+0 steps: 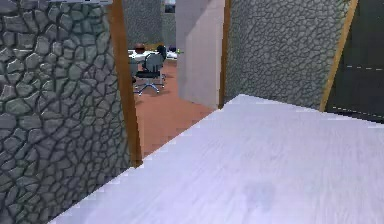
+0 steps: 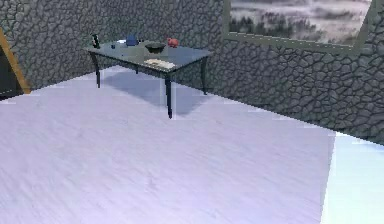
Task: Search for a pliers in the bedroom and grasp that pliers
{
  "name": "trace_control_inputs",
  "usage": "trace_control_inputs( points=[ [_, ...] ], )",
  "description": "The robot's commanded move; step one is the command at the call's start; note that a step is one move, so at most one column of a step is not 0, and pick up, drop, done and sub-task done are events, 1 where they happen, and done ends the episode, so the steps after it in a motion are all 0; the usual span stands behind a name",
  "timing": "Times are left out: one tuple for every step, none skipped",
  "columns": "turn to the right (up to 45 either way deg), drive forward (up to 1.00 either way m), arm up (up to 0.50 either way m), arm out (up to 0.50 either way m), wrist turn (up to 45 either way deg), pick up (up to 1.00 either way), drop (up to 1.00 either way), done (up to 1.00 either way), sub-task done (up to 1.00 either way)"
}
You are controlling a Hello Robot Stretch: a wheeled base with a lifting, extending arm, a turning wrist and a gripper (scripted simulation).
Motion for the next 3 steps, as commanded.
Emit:
trace_control_inputs(
  points=[
    [0.0, 1.0, 0.0, 0.0, 0.0, 0.0, 0.0, 0.0, 0.0],
    [0.0, 0.45, 0.0, 0.0, 0.0, 0.0, 0.0, 0.0, 0.0],
    [3.0, 0.0, 0.0, 0.0, 0.0, 0.0, 0.0, 0.0, 0.0]
  ],
)
